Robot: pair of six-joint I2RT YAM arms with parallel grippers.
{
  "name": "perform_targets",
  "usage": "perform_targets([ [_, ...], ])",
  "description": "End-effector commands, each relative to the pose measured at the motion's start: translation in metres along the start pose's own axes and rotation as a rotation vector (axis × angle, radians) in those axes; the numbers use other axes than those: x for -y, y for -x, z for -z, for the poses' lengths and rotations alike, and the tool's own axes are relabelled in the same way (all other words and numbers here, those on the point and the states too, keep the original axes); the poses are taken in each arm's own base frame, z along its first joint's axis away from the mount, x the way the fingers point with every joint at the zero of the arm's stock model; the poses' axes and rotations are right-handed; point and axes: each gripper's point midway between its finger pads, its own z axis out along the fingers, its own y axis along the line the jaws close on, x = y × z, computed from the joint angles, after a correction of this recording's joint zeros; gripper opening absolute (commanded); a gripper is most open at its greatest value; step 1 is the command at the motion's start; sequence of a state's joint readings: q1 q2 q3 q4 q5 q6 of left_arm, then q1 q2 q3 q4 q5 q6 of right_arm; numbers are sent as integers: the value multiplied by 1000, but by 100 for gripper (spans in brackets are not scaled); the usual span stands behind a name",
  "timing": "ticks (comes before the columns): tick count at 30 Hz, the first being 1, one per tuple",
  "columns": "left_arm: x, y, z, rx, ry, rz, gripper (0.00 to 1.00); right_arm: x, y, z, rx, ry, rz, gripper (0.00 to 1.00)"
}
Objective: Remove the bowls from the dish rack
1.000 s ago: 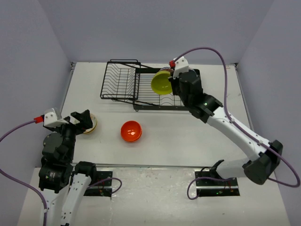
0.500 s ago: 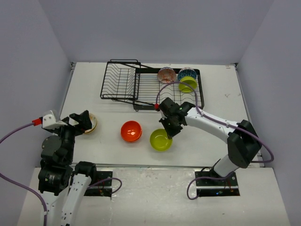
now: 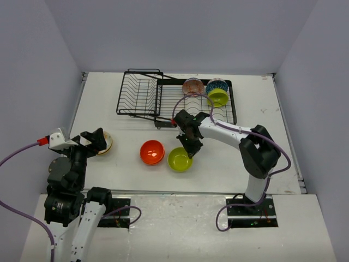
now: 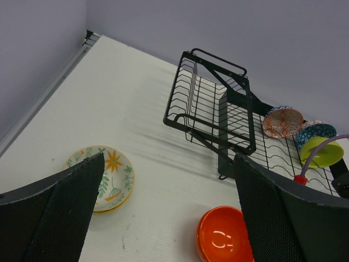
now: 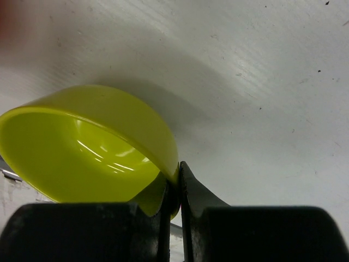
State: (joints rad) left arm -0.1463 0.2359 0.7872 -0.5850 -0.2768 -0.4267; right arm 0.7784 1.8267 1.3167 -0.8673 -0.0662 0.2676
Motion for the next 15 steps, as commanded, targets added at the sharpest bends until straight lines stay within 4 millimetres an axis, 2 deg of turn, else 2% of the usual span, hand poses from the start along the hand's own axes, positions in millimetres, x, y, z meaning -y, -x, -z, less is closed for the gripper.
perform_targets([
  [1,2,4,-3,21,-8,-6,100,-3,20,8,57,18,-5,8],
  [5,2,5,-2,23,-11,-5,100,8,18,-2,35,-17,-27,15],
  [6,2,5,-2,25,-10,-5,100,11,17,-3,34,-21,-36,19],
  [7,2,5,-2,23,-11,-5,100,12,17,-4,37,-25,-39,32],
  [9,2,5,-2,23,-11,-5,100,11,18,-1,61,-16,-33,43],
  [10,2,5,-2,24,-11,-5,100,13,17,0,69,-19,-34,54],
  [11,3,5,-2,24,-13,-5,100,14,17,3,78,-26,-34,58],
  [12,3,5,-2,22,-12,-5,100,17,19,14,116,-41,-39,66],
  [13,3,5,-2,22,-12,-6,100,20,21,21,142,-58,-41,69],
  [15,3,4,-2,20,-13,-6,100,24,29,52,242,-70,-44,76],
])
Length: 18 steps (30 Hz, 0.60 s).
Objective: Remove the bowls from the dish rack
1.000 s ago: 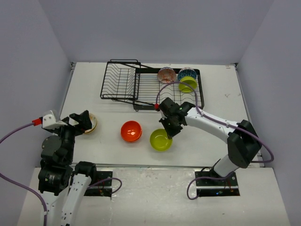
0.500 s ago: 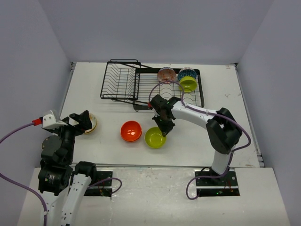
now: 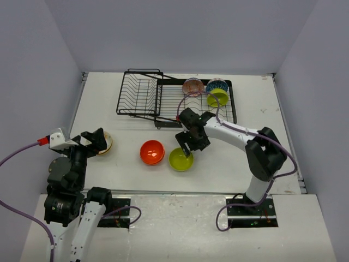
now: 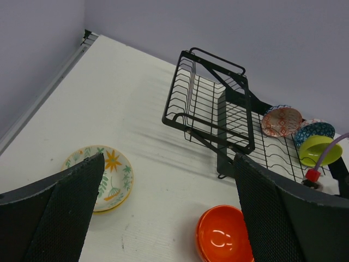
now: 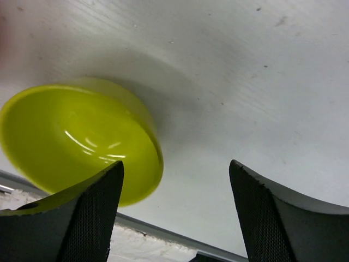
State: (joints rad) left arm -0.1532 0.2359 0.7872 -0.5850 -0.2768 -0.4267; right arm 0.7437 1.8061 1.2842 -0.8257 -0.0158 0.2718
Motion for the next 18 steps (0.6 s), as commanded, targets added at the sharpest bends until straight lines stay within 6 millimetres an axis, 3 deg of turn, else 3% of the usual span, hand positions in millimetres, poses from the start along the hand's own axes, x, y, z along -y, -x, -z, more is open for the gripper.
perform_targets([
  [1,2,4,-3,20,-6,-7,100,11,28,65,235,-32,-12,79],
  [5,2,4,-3,22,-5,-5,100,51,61,124,470,-240,62,99],
  [6,2,4,-3,20,-6,-5,100,81,66,136,506,-416,136,99],
  [7,2,3,-4,16,-7,-8,100,94,90,151,612,-508,165,99],
  [9,3,-2,-9,-12,-3,-17,100,134,106,170,641,-743,292,99],
  [11,3,-13,-20,-66,13,-35,100,161,128,180,700,-841,370,99],
  [13,2,-28,-32,-141,36,-58,100,167,153,189,816,-850,420,99],
  [14,2,-32,-36,-165,43,-65,100,181,162,186,801,-884,477,99],
  [16,1,-50,-49,-247,65,-88,100,190,184,190,830,-910,527,99],
  [17,1,-54,-53,-271,67,-95,100,207,190,168,740,-942,575,99],
  [18,2,-62,-56,-305,62,-107,100,215,202,175,741,-974,575,99],
])
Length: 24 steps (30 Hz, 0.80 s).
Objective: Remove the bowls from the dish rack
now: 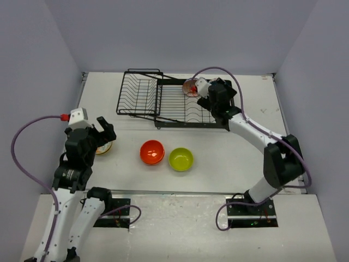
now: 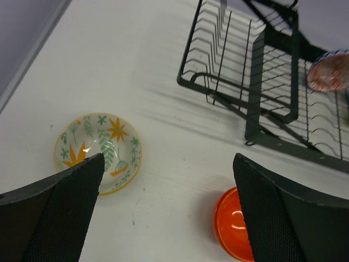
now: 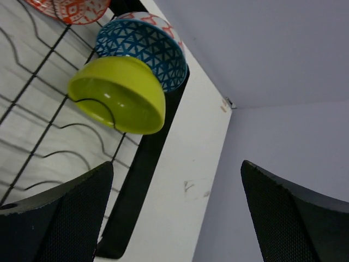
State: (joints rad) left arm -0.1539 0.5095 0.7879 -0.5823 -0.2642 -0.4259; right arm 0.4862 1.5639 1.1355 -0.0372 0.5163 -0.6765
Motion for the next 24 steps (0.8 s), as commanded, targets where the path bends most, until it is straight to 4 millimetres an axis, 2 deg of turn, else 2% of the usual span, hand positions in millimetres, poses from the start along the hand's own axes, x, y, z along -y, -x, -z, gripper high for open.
perform_targets([
  [1,9,-14,-19,-96,-17,-51,100,45,34,-39,90,-151,177,99],
  [2,11,-15,-22,-112,-20,-56,100,44,24,-55,63,-151,216,99],
  [4,14,-20,-25,-138,-32,-65,100,48,23,-69,60,-149,225,99],
  [6,15,-20,-24,-136,-43,-65,100,40,21,-85,51,-137,261,97],
  [8,16,-17,-22,-113,-52,-61,100,35,18,-95,39,-136,309,93],
  [9,16,-17,-21,-110,-55,-60,100,30,16,-104,36,-149,321,85],
  [11,16,-15,-19,-101,-56,-58,100,30,13,-110,26,-174,344,76],
  [15,17,-15,-19,-99,-64,-58,100,16,9,-121,44,-145,333,72],
  [20,17,-15,-19,-99,-65,-58,100,2,-4,-133,26,-122,359,62],
  [24,17,-15,-19,-101,-65,-60,100,-5,-8,-136,37,-113,357,55],
])
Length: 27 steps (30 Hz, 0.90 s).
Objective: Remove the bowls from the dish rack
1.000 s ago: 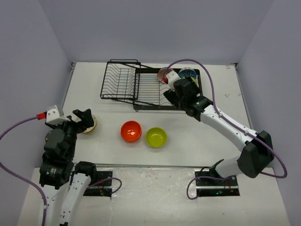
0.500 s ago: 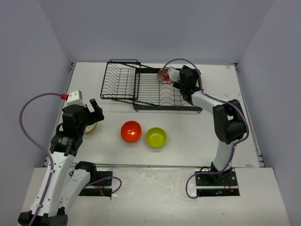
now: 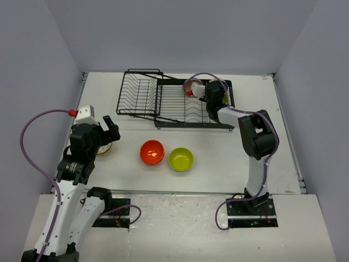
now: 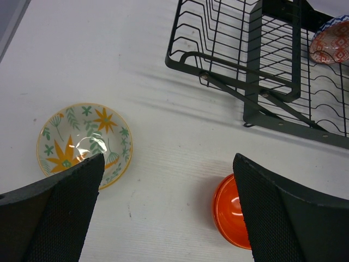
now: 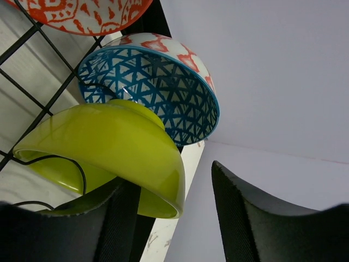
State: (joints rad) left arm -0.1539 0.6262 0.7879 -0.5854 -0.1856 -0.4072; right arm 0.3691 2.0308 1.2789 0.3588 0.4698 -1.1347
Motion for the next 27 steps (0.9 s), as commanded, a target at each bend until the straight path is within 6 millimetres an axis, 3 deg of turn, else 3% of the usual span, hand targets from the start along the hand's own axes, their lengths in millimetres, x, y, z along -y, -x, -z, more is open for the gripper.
perform_targets([
  [1,7,13,2,40,-33,-16,100,13,8,-5,47,-55,-25,54],
  [3,7,12,1,37,-34,-18,100,12,6,-6,44,-55,-26,49],
  [4,8,13,1,38,-34,-17,100,12,6,-6,47,-58,-29,41],
  [8,7,12,1,35,-33,-18,100,10,3,-4,49,-62,-39,37],
  [9,7,12,1,35,-33,-18,100,9,2,-5,48,-59,-38,29],
  [12,7,12,1,37,-34,-18,100,7,0,-5,46,-61,-40,24],
  [15,8,11,1,33,-34,-18,100,6,-2,-3,48,-71,-42,3],
  [16,8,11,0,32,-33,-19,100,10,-2,-2,51,-86,-50,0],
  [19,8,11,0,31,-36,-19,100,15,-3,1,56,-111,-50,0],
  [27,9,11,0,29,-41,-22,100,59,-4,15,62,-319,-120,0],
])
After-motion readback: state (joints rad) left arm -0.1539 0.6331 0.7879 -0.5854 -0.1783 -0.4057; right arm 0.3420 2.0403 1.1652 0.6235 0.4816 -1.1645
